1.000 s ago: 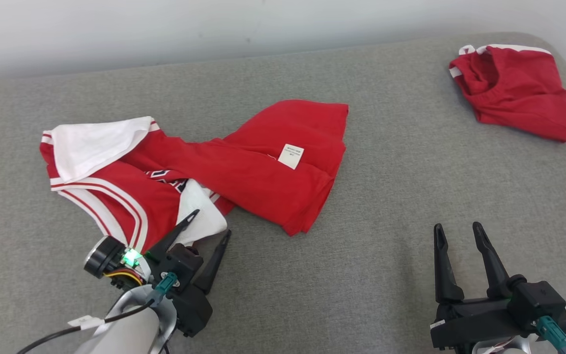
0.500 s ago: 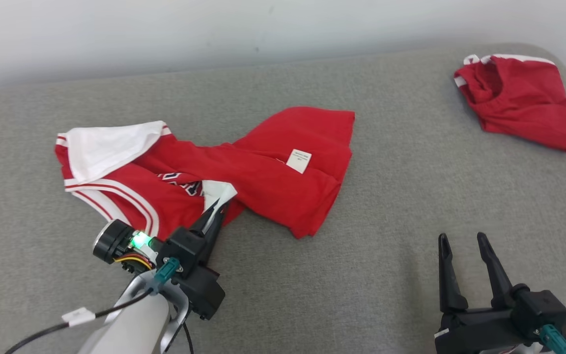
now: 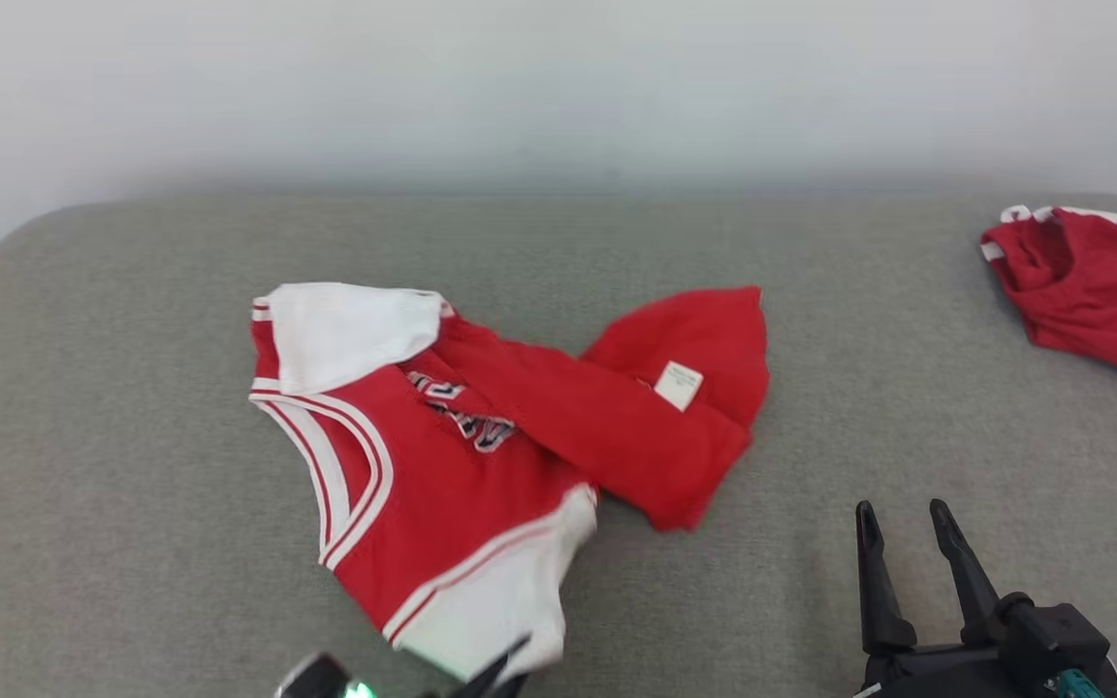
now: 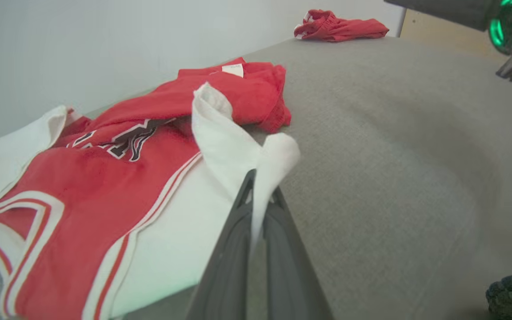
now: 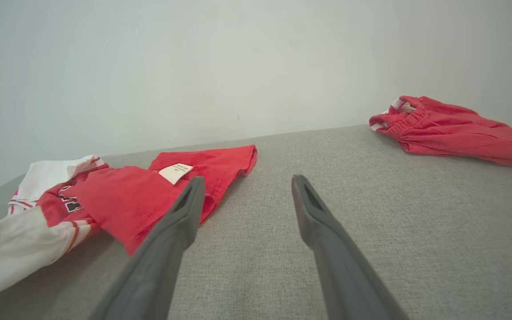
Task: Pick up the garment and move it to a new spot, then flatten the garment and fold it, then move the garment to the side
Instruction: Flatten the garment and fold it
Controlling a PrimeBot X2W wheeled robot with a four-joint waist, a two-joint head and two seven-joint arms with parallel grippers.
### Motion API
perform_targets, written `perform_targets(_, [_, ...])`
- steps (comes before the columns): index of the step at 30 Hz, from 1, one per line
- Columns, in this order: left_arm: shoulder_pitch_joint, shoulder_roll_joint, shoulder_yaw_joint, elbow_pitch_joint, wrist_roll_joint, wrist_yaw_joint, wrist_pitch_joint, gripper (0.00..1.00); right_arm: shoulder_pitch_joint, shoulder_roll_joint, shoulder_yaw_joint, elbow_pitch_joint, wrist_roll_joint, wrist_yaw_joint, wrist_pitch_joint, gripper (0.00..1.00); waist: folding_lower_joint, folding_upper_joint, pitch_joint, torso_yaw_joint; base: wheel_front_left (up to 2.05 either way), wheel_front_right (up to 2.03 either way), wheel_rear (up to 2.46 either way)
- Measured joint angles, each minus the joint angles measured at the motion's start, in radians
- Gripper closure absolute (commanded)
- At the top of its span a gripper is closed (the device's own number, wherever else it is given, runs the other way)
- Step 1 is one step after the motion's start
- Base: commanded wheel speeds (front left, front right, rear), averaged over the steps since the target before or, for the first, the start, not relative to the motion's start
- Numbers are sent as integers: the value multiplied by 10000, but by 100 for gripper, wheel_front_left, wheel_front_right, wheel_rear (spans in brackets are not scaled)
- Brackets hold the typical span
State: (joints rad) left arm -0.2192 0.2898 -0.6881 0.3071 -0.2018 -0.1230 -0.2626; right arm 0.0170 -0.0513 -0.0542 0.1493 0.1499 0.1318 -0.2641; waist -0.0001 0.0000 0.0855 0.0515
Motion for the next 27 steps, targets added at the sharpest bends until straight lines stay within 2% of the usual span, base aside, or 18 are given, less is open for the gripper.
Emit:
perform_targets(3, [583, 230, -257, 148, 48, -4, 0, 100, 38, 0, -8, -10, 13, 0, 0, 0, 0, 0, -113, 204, 0, 0, 0])
perform_targets(9, [1109, 637, -44, 464, -81, 263, 0, 100, 55, 0, -84, -36, 0, 0, 0, 0, 0, 0, -162, 396, 0, 0, 0])
perform_targets(14, [1245, 635, -25, 943, -238, 217, 0, 100, 96, 0, -81, 6, -2, 0, 0, 0, 1, -1, -211, 438, 0, 0, 0])
perform_targets(15, [1293, 535, 84, 884, -357, 213, 0, 91, 104, -2, -88, 15, -2, 0, 0, 0, 1, 0, -228, 448, 0, 0, 0])
perform_targets(16, [1312, 453, 182, 815, -464, 230, 0, 17, 119, 0, -100, 21, -2, 0, 0, 0, 1, 0, -249, 459, 0, 0, 0])
perform_targets(17, [1323, 374, 242, 727, -479, 253, 0, 0, 129, 0, -107, 29, 0, 0, 0, 0, 1, 1, -277, 471, 0, 0, 0])
perform_targets(24, [1934, 84, 1363, -706, -807, 955, 0, 0, 336, 0, -238, 58, 144, 0, 0, 0, 0, 0, -532, 619, 0, 0, 0])
perform_targets(27, [2166, 94, 1887, -1494, -857, 1110, 0, 0, 371, -2, -270, 63, 169, 0, 0, 0, 1, 1, -629, 729, 0, 0, 0])
